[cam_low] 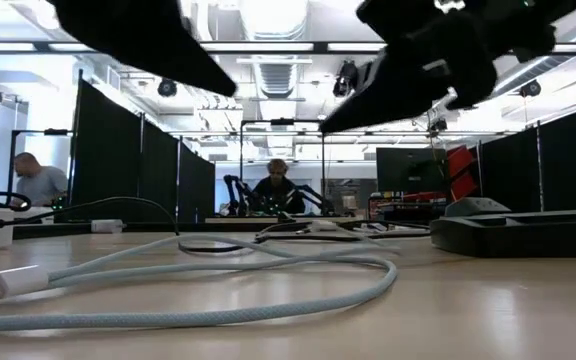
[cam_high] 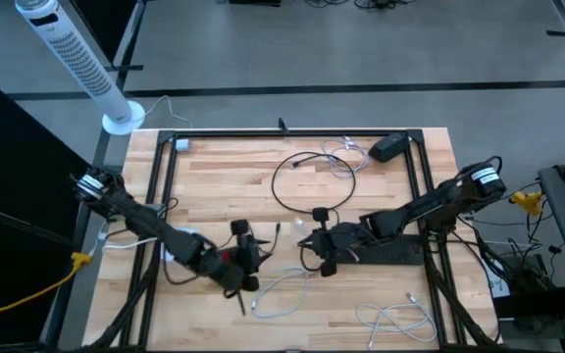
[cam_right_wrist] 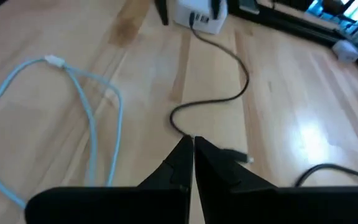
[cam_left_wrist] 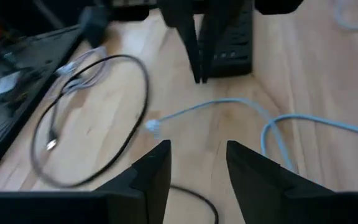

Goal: Insert USB
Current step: Insert the bottom left white charger cable into the bottom black outlet

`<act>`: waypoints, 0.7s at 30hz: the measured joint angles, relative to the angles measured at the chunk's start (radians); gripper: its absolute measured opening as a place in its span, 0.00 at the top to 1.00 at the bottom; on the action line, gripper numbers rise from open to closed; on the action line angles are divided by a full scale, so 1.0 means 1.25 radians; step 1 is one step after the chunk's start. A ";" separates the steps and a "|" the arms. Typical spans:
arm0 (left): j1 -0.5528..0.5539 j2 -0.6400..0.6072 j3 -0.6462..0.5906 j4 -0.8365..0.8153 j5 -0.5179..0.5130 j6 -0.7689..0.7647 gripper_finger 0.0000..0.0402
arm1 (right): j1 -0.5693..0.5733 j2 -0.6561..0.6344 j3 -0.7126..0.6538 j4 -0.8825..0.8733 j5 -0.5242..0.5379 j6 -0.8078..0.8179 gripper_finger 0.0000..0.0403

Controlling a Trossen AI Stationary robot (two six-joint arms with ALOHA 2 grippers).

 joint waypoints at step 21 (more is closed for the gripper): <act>0.126 0.106 0.000 0.043 0.109 0.084 0.71 | -0.129 0.178 0.012 -0.078 0.119 0.108 0.51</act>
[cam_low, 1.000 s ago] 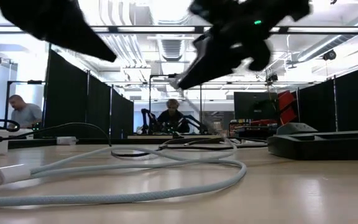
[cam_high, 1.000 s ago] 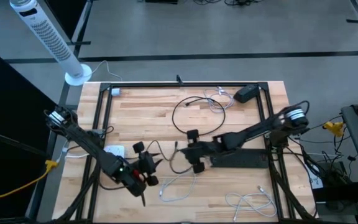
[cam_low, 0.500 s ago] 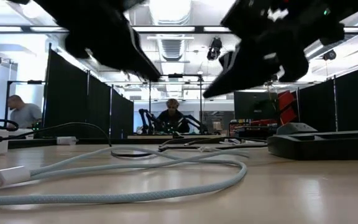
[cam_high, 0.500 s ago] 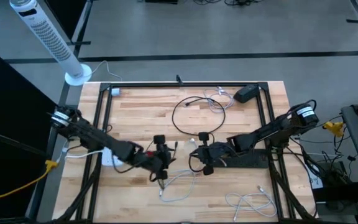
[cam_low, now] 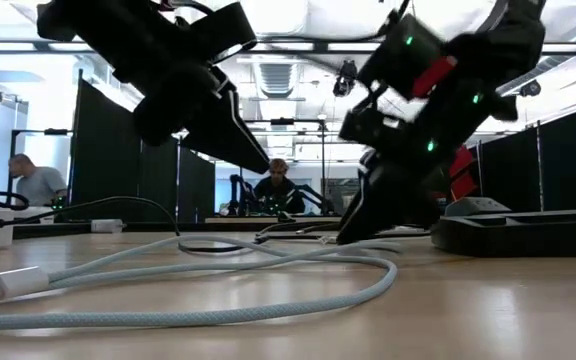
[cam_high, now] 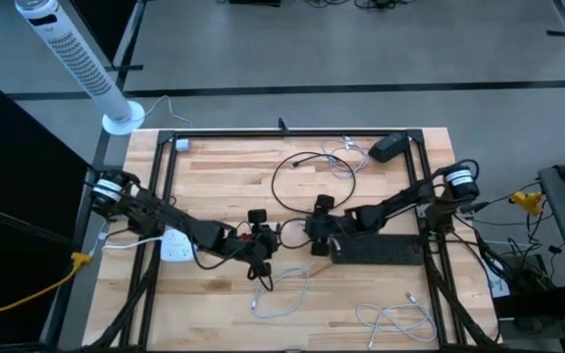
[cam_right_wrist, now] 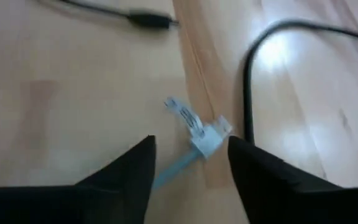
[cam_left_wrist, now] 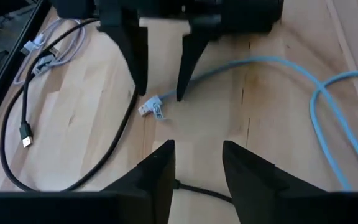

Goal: Insert USB
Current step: Insert the bottom left white charger cable into the bottom black outlet

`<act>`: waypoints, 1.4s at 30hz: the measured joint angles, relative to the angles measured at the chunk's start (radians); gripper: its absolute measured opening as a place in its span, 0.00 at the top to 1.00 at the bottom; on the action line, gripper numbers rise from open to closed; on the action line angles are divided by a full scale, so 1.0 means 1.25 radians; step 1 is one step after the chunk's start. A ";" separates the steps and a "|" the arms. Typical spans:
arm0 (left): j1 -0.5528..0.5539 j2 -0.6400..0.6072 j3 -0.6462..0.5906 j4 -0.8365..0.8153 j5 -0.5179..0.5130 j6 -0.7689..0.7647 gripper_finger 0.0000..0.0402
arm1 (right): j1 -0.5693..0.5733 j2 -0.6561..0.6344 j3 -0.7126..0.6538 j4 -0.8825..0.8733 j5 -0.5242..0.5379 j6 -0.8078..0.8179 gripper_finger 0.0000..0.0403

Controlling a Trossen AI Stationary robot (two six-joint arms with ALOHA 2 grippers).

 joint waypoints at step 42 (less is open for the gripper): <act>0.077 0.003 0.000 0.210 0.257 0.174 0.59 | 0.034 -0.223 -0.071 0.179 -0.444 -0.160 1.00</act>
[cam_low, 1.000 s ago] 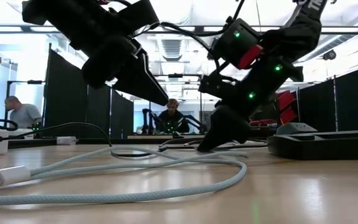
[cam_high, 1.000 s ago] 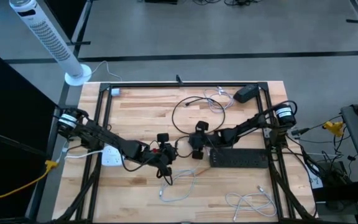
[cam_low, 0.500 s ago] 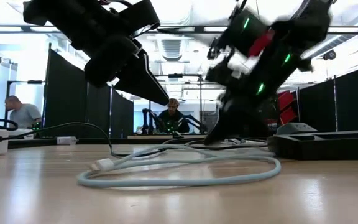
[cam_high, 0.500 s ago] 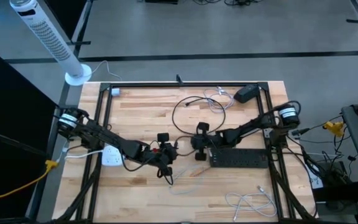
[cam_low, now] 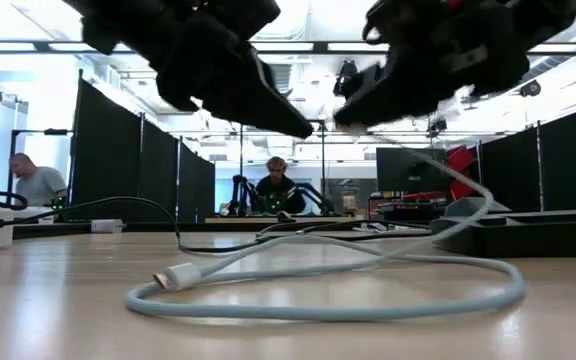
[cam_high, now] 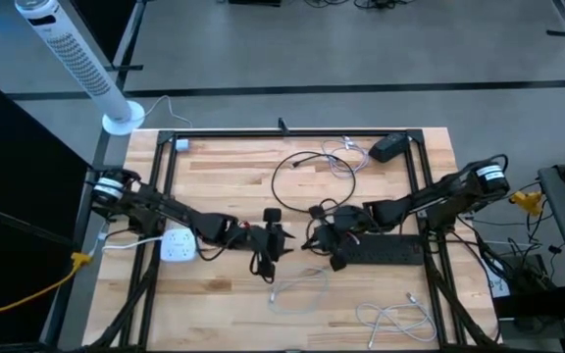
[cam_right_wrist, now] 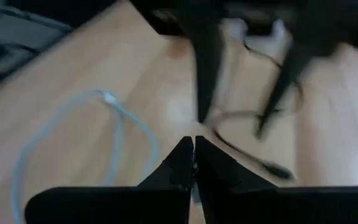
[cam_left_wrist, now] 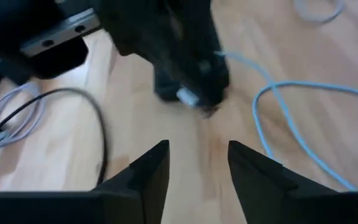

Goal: Insert USB
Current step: Insert the bottom left white charger cable into the bottom black outlet

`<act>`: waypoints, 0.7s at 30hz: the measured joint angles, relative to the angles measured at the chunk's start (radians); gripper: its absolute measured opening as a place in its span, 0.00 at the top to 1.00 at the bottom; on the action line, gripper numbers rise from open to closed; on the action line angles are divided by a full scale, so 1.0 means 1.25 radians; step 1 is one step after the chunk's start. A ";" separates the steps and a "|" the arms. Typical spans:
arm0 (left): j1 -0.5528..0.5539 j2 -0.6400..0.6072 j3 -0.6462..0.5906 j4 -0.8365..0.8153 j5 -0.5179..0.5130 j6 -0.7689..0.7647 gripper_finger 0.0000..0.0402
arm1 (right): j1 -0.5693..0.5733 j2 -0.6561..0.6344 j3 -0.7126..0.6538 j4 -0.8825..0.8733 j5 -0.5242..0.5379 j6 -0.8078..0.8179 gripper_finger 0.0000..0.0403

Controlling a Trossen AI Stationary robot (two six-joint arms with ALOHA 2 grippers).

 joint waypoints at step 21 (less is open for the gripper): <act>0.003 0.066 0.000 0.171 -0.004 0.068 0.56 | -0.002 -0.001 -0.037 0.112 0.026 0.013 1.00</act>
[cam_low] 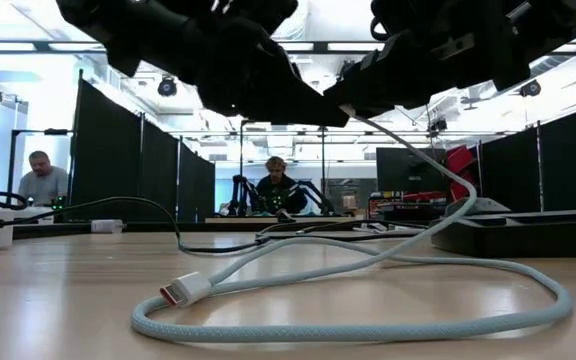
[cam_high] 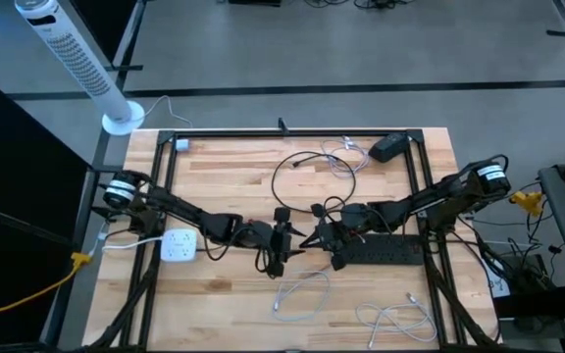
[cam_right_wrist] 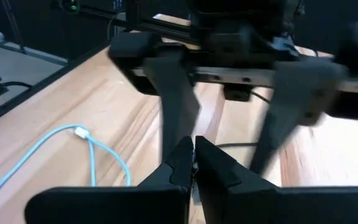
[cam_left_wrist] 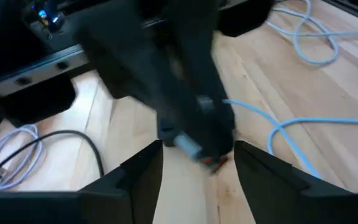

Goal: Insert USB
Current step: Insert the bottom left white charger cable into the bottom black outlet

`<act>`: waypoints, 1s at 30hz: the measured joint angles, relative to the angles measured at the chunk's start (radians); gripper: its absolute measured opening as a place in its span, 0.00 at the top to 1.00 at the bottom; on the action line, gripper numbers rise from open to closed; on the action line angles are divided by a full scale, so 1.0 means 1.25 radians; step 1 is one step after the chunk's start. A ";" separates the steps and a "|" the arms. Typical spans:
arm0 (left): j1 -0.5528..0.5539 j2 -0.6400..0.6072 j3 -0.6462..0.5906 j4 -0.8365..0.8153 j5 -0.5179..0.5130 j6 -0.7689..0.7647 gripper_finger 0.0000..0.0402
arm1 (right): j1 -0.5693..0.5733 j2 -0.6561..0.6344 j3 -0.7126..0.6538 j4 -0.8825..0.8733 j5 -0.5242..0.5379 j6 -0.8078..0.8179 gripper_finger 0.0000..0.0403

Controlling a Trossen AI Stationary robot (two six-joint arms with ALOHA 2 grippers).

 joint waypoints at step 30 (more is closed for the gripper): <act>-0.023 -0.002 0.000 0.018 -0.071 0.059 0.96 | -0.003 -0.002 0.000 0.005 0.013 0.017 1.00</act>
